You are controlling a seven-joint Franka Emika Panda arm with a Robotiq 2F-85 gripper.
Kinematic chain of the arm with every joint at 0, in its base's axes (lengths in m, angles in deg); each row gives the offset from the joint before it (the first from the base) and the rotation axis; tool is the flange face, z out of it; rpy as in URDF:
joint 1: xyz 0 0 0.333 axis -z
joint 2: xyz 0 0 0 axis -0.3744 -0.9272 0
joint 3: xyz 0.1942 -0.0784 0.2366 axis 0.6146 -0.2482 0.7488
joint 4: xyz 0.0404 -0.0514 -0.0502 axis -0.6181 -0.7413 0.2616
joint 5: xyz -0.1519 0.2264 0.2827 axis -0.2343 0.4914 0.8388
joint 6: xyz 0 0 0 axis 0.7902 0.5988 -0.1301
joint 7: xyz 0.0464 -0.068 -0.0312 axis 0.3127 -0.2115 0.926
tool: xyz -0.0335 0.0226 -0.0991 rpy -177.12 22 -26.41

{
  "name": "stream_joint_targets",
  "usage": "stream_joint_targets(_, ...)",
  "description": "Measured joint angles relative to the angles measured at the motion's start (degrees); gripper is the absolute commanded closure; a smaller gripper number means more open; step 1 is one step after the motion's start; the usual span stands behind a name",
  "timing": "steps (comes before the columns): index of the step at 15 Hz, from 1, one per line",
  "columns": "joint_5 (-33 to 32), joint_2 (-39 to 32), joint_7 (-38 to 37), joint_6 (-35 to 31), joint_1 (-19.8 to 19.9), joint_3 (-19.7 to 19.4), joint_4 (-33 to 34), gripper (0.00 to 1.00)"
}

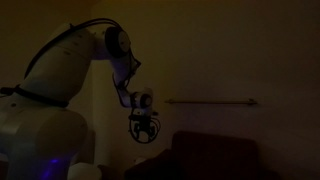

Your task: Use the towel to clean the left armrest of the chair

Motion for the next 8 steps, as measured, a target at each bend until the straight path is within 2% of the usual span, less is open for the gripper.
stream_joint_targets(4,-0.15,3.66,0.00,7.18,-0.70,0.23,-2.89,0.00)
stream_joint_targets(8,-0.15,5.74,0.00,8.53,-0.70,0.31,-4.71,0.00)
